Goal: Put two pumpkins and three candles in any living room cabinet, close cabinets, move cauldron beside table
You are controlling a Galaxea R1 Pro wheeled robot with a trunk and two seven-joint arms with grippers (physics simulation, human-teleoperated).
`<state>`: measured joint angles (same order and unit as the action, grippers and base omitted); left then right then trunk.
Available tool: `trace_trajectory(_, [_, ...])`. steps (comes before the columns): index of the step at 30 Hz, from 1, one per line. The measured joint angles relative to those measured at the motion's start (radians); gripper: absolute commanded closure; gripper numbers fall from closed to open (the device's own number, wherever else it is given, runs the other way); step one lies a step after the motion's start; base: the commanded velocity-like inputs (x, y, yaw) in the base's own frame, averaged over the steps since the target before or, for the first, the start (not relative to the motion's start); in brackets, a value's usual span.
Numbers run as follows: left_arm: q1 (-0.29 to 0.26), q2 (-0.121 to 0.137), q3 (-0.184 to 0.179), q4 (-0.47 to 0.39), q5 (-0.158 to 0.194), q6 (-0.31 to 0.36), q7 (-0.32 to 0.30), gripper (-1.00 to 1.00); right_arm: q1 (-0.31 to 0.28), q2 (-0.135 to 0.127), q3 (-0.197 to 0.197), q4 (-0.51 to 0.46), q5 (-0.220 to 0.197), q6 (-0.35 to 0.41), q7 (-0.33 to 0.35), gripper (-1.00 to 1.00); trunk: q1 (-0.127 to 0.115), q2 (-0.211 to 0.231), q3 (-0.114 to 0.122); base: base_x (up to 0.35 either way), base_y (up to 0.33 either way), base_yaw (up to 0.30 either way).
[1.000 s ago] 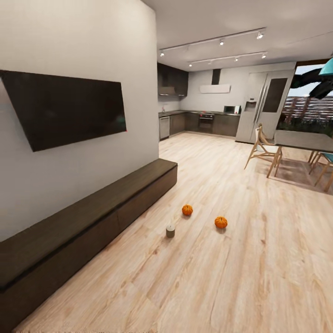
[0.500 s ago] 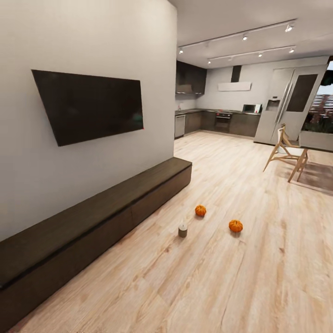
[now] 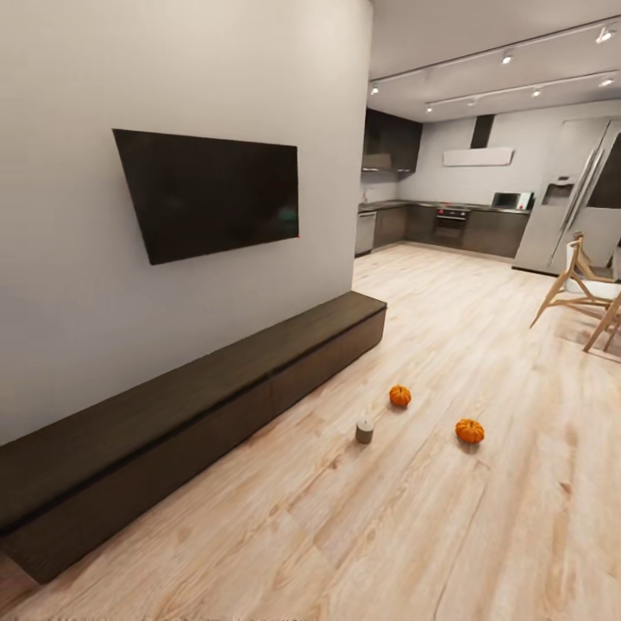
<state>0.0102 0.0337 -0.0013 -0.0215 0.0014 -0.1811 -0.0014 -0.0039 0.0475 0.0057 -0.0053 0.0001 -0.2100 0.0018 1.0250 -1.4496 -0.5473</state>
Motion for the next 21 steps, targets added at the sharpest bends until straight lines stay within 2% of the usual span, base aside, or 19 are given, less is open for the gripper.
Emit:
trace_trajectory(14, [0.000, -0.009, 0.003, 0.000, 0.003, 0.000, -0.008, -1.00, 0.000, 0.000, 0.000, 0.000, 0.000, 0.000, 0.000, -1.00, 0.000, 0.000, -0.009, 0.000, -0.001, 0.230])
trace_trajectory(21, [0.000, -0.012, -0.003, 0.000, -0.005, 0.000, -0.011, -1.00, 0.000, 0.000, 0.000, 0.000, 0.001, 0.000, 0.000, -1.00, 0.000, 0.000, -0.013, 0.029, -0.211, 0.235])
